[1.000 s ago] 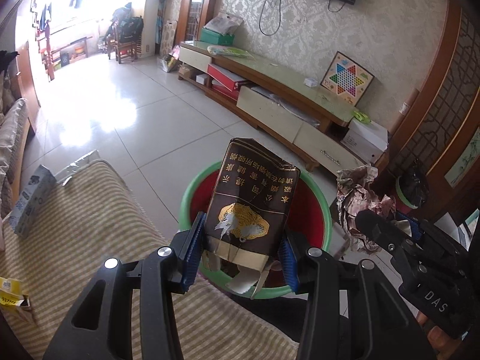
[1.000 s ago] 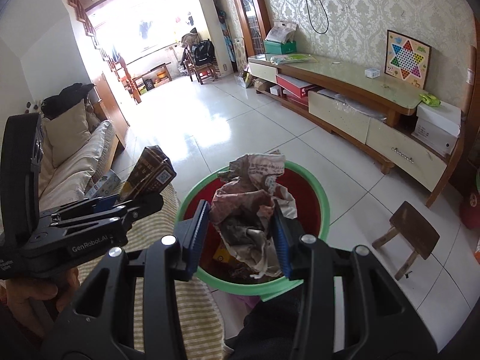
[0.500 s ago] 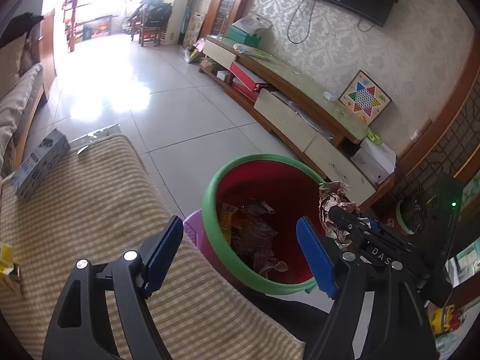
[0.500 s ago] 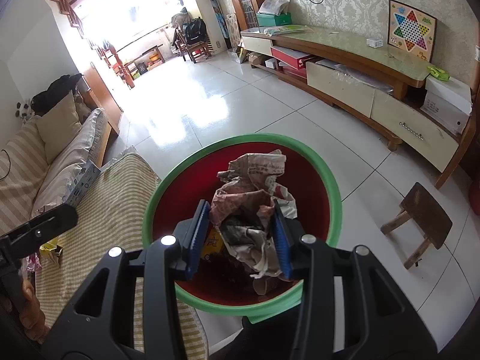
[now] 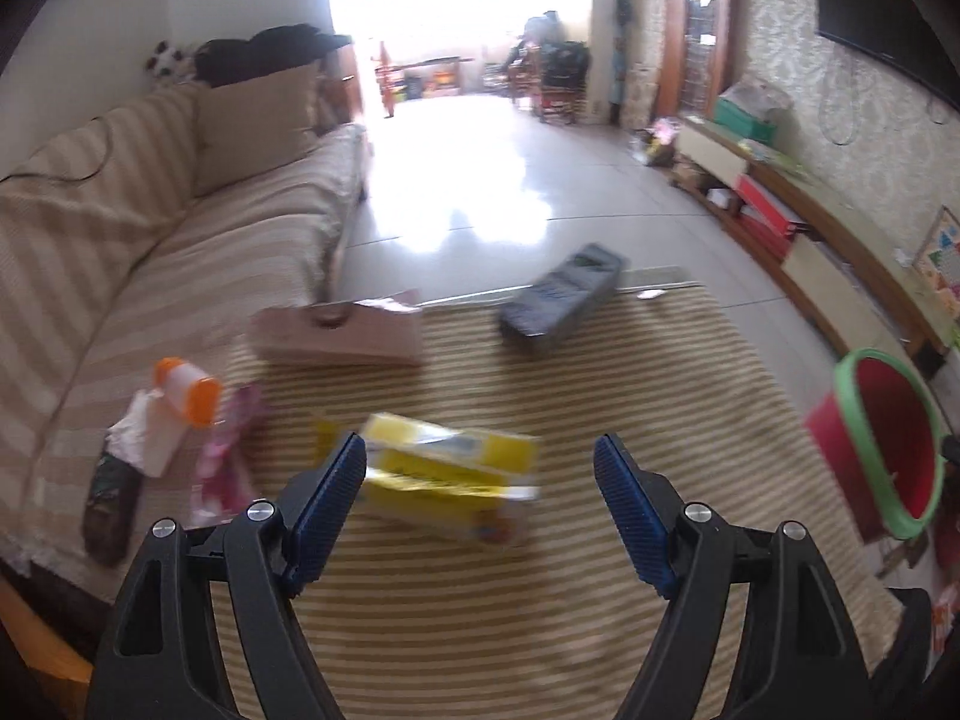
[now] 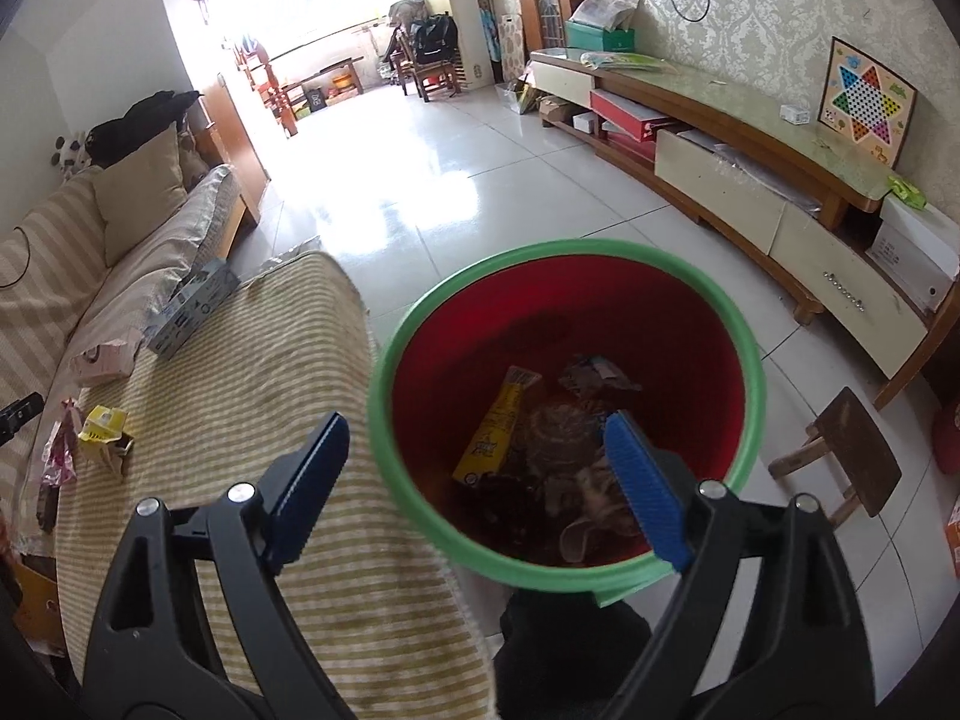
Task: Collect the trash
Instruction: 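Grasp the pink snack wrapper with the left gripper while the right gripper grasps the yellow box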
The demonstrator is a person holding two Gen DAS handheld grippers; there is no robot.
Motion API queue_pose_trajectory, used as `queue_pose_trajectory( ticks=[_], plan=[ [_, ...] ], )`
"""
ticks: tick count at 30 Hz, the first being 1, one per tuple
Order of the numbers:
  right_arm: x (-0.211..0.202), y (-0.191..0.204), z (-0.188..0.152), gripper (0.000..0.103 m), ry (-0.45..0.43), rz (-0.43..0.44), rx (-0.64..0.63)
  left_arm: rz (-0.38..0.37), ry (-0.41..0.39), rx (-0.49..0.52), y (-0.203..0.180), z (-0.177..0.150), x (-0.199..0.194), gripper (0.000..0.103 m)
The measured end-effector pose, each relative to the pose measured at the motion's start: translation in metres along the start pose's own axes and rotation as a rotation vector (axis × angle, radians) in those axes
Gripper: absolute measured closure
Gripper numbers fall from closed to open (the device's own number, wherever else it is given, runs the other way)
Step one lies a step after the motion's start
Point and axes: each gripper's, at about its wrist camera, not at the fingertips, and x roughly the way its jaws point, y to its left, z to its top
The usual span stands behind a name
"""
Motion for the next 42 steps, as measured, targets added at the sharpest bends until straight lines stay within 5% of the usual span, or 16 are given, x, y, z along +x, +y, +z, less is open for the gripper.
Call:
queue_pose_trajectory(
  ticks=[4, 7, 16, 19, 20, 21, 23, 32, 42],
  plan=[
    [0.004, 0.033, -0.017, 0.018, 0.041, 0.038, -0.028, 0.113, 0.066, -0.122, 0.079, -0.008, 0.021, 0.028],
    [0.008, 0.057, -0.029, 0.018, 0.076, 0.083, -0.030, 0.128, 0.115, -0.162, 0.111, -0.017, 0.040, 0.028],
    [0.005, 0.134, -0.057, 0.018, 0.159, 0.173, -0.192, 0.087, 0.189, -0.250, 0.141, -0.019, 0.099, 0.031],
    [0.005, 0.154, -0.058, 0.017, 0.170, 0.201, -0.231, 0.068, 0.235, -0.256, 0.145, -0.018, 0.119, 0.050],
    [0.005, 0.161, -0.058, 0.017, 0.174, 0.213, -0.245, 0.063, 0.255, -0.262, 0.147, -0.020, 0.125, 0.067],
    [0.006, 0.169, -0.056, 0.017, 0.179, 0.228, -0.259, 0.054, 0.265, -0.271, 0.149, -0.023, 0.128, 0.074],
    [0.008, 0.189, -0.052, 0.017, 0.190, 0.267, -0.296, 0.031, 0.247, -0.293, 0.150, -0.027, 0.123, 0.085],
    [0.052, 0.311, -0.030, 0.014, 0.242, 0.393, -0.600, -0.022, 0.107, -0.303, 0.116, -0.084, 0.027, 0.088],
    [0.123, 0.416, -0.033, 0.011, 0.359, 0.361, -0.949, -0.085, 0.225, -0.373, 0.092, -0.144, 0.007, 0.088]
  ],
)
